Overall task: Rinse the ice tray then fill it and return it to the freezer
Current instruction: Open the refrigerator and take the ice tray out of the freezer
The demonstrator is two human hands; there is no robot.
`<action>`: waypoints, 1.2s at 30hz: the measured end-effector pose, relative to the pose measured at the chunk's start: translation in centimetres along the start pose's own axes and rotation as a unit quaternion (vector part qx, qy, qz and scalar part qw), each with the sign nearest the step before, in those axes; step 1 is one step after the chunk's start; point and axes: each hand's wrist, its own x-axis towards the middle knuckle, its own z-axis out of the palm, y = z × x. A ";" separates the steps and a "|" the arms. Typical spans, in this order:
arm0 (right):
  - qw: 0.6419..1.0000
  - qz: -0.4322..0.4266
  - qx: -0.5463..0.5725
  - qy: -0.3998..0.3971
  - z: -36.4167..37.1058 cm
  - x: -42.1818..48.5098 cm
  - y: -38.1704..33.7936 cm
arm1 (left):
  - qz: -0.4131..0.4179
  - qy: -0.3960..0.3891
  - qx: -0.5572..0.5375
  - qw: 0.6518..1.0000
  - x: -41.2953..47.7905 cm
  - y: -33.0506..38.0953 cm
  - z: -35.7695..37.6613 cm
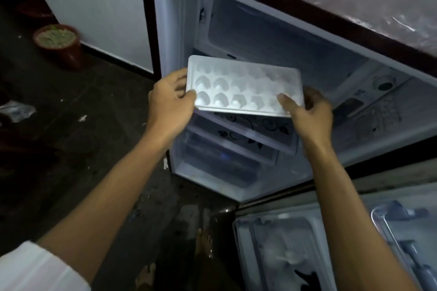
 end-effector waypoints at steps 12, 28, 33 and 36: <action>0.982 0.119 0.101 -0.106 2.4 -12.0 0.5 | -0.175 0.095 -0.097 0.975 -13.8 -2.4 -12.9; 0.893 0.111 0.038 -0.434 11.3 -20.3 0.2 | -0.282 0.378 -0.128 0.873 -30.4 -7.3 -21.0; 0.830 0.082 0.021 -0.551 13.8 -21.3 -0.6 | -0.289 0.486 -0.143 0.812 -35.6 -7.1 -20.0; 0.782 0.064 -0.003 -0.620 15.4 -22.2 -1.4 | -0.285 0.555 -0.171 0.762 -38.8 -6.7 -18.7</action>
